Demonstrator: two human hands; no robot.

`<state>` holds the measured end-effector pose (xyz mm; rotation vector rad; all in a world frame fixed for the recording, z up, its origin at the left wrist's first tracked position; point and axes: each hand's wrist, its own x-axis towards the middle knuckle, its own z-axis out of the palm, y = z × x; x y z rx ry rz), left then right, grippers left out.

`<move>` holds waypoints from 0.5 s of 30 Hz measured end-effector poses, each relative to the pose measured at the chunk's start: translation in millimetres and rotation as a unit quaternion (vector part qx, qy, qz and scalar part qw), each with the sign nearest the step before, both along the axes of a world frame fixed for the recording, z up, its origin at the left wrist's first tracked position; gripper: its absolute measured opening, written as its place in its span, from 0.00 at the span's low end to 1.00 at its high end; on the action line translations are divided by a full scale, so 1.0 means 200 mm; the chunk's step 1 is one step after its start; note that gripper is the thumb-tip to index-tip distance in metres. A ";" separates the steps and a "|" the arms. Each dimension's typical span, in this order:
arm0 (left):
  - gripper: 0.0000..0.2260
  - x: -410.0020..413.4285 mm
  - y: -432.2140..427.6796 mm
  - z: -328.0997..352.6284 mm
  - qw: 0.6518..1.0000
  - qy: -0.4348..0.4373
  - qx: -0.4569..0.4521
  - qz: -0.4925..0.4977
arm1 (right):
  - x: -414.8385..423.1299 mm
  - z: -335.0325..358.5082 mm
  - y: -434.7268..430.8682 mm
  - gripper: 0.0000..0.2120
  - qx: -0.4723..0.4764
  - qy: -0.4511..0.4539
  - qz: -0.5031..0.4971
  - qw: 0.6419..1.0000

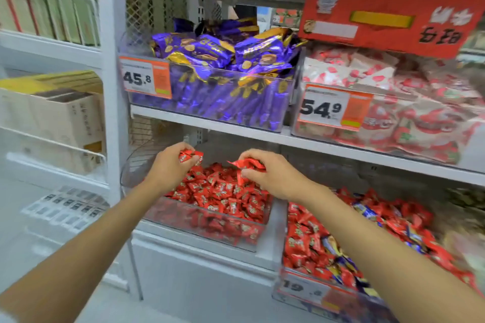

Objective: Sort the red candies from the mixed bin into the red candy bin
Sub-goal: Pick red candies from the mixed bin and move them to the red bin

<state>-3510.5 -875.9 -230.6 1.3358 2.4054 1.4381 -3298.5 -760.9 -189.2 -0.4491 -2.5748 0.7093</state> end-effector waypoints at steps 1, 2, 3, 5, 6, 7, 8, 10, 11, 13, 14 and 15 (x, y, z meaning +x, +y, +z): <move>0.04 -0.04 0.02 -0.02 1.000 -0.005 -0.007 0.003 | -0.08 -0.01 0.01 0.06 -0.009 -0.002 -0.006 1.000; 0.05 -0.06 0.04 -0.03 1.000 -0.007 -0.020 0.002 | -0.15 -0.02 0.03 0.06 -0.020 -0.008 -0.012 1.000; 0.08 -0.08 0.06 -0.05 0.999 -0.010 -0.035 0.000 | -0.21 -0.03 0.05 0.09 -0.027 -0.028 -0.020 0.999; 0.16 -0.10 0.08 -0.09 0.996 0.003 -0.087 0.005 | -0.29 -0.07 0.11 0.20 -0.008 -0.111 -0.027 0.993; 0.19 -0.10 0.08 -0.10 0.993 0.012 -0.114 0.010 | -0.30 -0.08 0.12 0.24 0.007 -0.148 -0.027 0.989; 0.22 -0.09 0.08 -0.12 0.992 0.017 -0.127 0.011 | -0.28 -0.09 0.14 0.24 0.016 -0.163 -0.030 0.986; 0.22 -0.07 0.07 -0.13 0.991 0.016 -0.133 0.009 | -0.25 -0.09 0.15 0.22 0.021 -0.154 -0.036 0.987; 0.25 0.00 0.06 -0.13 0.993 0.024 -0.117 -0.013 | -0.10 -0.07 0.17 0.16 0.028 -0.107 -0.064 0.992; 0.25 0.04 0.06 -0.13 0.993 0.034 -0.109 -0.031 | 0.01 -0.07 0.18 0.14 0.039 -0.086 -0.084 0.992; 0.21 0.17 0.08 -0.11 0.992 0.057 -0.091 -0.070 | 0.25 -0.06 0.21 0.11 0.060 -0.057 -0.125 0.989; 0.18 0.25 0.10 -0.10 0.991 0.062 -0.077 -0.088 | 0.39 -0.05 0.22 0.10 0.064 -0.054 -0.143 0.986; 0.17 0.34 0.13 -0.08 0.991 0.062 -0.061 -0.106 | 0.52 -0.05 0.24 0.09 0.062 -0.057 -0.163 0.983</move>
